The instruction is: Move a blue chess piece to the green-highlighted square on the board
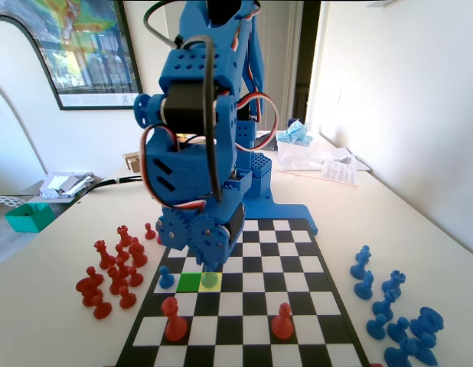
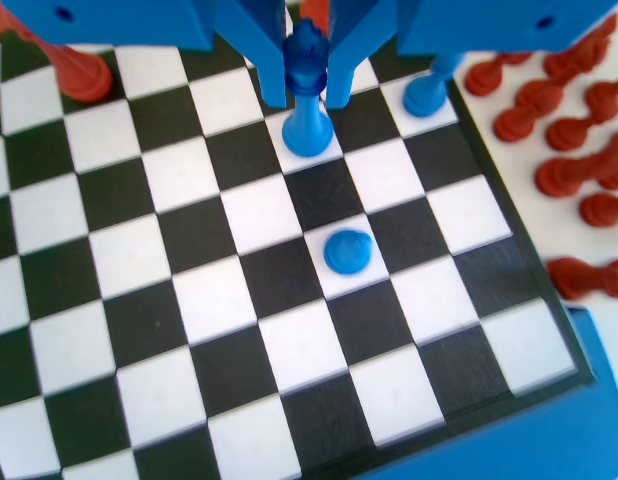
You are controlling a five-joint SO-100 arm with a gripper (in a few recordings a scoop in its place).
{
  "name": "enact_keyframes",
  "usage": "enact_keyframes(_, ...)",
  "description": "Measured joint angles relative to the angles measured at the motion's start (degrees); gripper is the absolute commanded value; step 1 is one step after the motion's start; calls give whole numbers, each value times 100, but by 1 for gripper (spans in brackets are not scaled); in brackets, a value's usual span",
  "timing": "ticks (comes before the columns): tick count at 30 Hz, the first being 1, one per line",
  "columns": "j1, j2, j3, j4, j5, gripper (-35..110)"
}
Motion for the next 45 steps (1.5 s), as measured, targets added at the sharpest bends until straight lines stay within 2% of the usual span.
enact_keyframes(15,466,0,-826,606,97,1)
enact_keyframes(38,580,-316,-466,158,-114,1)
enact_keyframes(45,580,-316,-466,158,-114,14)
